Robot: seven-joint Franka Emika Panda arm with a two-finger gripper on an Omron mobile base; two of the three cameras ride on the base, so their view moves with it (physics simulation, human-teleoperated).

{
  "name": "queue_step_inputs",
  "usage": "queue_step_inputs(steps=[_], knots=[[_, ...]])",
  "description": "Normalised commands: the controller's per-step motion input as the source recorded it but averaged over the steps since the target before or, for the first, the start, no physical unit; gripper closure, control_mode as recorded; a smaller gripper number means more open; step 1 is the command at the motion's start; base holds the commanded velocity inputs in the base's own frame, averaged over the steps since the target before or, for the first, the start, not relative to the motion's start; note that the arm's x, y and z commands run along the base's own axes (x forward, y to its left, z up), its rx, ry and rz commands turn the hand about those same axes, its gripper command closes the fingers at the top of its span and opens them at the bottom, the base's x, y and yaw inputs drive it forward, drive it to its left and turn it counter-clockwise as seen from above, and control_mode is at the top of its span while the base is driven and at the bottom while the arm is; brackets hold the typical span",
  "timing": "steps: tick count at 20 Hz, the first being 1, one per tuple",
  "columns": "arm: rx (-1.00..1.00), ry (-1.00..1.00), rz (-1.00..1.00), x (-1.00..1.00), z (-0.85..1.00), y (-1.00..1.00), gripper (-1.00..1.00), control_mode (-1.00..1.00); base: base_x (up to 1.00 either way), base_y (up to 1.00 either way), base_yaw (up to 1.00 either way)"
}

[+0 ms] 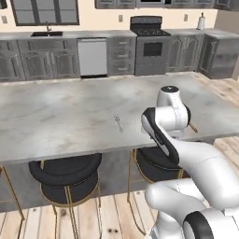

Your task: Pick up the metallic utensils from the counter and place them in the open drawer. Make sure not to pick up any wooden utensils.

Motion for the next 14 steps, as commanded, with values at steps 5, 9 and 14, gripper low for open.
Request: queue_step_inputs(steps=[5, 9, 14], knots=[[0.0, 0.0, 0.0, 0.0, 0.0, 0.0, -1.0, 1.0, 0.39, 0.32, 0.06], [0.0, 0.0, 0.0, 0.0, 0.0, 0.0, -1.0, 1.0, 0.37, 0.21, 0.05], [0.0, 0.0, 0.0, 0.0, 0.0, 0.0, -1.0, 1.0, 0.47, 0.22, 0.04]])
